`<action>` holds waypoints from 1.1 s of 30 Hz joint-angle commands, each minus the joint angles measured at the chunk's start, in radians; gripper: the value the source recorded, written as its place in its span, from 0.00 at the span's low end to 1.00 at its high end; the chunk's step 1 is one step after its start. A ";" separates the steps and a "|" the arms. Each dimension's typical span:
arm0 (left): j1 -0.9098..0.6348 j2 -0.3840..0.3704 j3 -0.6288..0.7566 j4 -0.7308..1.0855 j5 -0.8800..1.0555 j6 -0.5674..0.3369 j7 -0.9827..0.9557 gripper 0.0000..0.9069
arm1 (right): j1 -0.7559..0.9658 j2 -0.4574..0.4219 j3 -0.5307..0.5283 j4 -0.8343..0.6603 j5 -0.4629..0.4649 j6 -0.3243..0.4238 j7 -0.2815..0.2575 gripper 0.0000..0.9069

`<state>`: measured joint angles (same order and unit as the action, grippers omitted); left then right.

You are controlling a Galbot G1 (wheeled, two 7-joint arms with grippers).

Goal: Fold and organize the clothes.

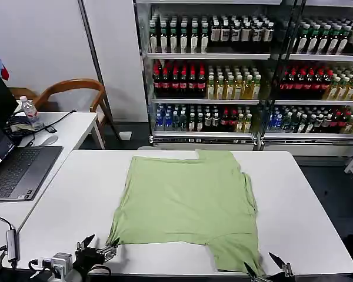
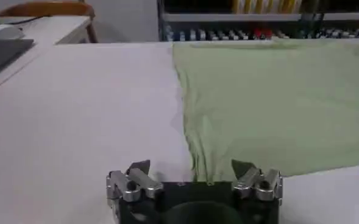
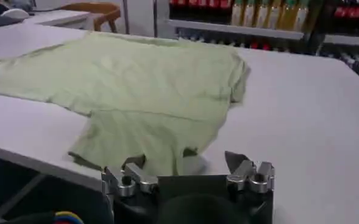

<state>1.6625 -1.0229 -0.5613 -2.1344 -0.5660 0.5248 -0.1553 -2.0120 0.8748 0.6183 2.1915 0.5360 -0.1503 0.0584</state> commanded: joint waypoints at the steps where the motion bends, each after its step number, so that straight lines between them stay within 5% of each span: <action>1: -0.007 -0.006 0.008 0.043 0.005 -0.001 -0.022 1.00 | 0.002 0.003 -0.006 -0.011 0.026 0.001 0.003 1.00; 2: -0.007 -0.007 0.013 0.042 0.010 -0.006 -0.030 0.93 | 0.007 0.003 -0.012 -0.014 0.025 0.001 0.005 0.37; 3: -0.007 -0.008 0.018 0.046 0.022 -0.011 -0.035 0.56 | 0.014 0.004 -0.019 -0.017 0.023 0.003 0.010 0.09; 4: -0.008 -0.010 0.021 0.050 0.037 -0.015 -0.041 0.26 | 0.018 0.005 -0.024 -0.020 0.023 0.004 0.013 0.00; 5: -0.008 -0.012 0.027 0.053 0.043 -0.013 -0.049 0.10 | 0.020 0.006 -0.028 -0.021 0.023 0.004 0.014 0.00; 6: -0.007 -0.013 0.029 0.054 0.048 -0.012 -0.056 0.06 | 0.020 0.007 -0.030 -0.021 0.023 0.002 0.013 0.00; 33: -0.037 -0.007 0.052 0.010 0.092 -0.064 0.090 0.04 | 0.087 0.012 -0.065 0.046 0.049 -0.025 0.016 0.00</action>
<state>1.6469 -1.0347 -0.5071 -2.1098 -0.4945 0.4895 -0.1510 -1.9391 0.8849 0.5541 2.2094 0.5837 -0.1762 0.0695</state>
